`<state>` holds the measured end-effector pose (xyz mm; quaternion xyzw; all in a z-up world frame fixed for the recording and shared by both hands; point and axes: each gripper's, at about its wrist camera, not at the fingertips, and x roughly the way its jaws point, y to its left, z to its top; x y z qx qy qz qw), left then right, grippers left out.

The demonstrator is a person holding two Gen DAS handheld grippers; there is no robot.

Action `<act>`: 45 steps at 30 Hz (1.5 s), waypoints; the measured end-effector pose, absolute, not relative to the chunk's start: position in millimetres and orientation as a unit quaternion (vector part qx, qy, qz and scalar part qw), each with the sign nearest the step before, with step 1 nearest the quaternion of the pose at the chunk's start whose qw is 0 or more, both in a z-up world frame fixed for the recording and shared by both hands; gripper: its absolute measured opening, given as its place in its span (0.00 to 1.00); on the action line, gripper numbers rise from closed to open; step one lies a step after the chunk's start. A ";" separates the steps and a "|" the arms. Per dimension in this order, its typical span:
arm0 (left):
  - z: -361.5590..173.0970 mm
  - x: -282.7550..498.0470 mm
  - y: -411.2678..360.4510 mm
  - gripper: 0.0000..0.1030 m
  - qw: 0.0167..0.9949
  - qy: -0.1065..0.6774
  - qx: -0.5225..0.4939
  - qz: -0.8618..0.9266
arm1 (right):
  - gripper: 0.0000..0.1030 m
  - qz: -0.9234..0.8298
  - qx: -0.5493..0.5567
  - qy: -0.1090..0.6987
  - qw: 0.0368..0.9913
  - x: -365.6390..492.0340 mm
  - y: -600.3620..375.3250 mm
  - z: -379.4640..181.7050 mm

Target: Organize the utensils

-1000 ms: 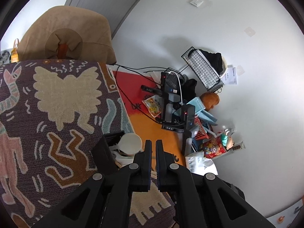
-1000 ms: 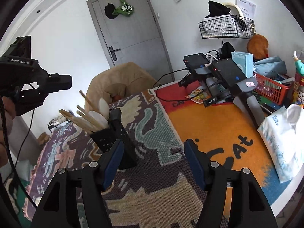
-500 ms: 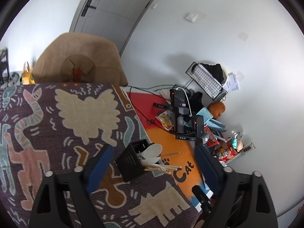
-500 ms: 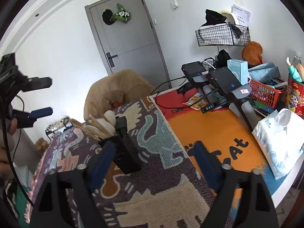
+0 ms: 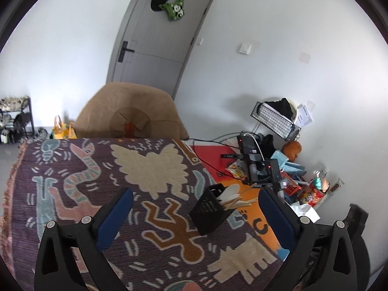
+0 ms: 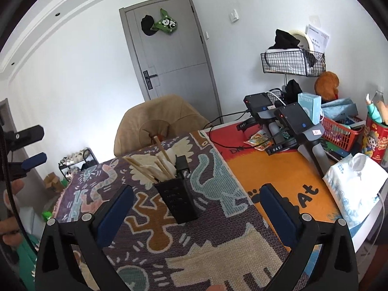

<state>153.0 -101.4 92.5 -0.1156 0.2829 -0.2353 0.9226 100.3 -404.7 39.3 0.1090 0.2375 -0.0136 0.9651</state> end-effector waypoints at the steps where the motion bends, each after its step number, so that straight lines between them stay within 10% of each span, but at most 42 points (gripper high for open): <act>1: 91.4 148.1 -96.2 1.00 0.925 0.278 -0.115 -0.232 | 1.00 -0.013 0.107 0.236 0.966 98.9 -401.2 41.0; 45: 45.3 -15.5 -2.0 1.00 0.986 0.166 -0.011 -0.023 | 1.00 0.084 0.034 0.240 0.967 39.4 -304.9 32.3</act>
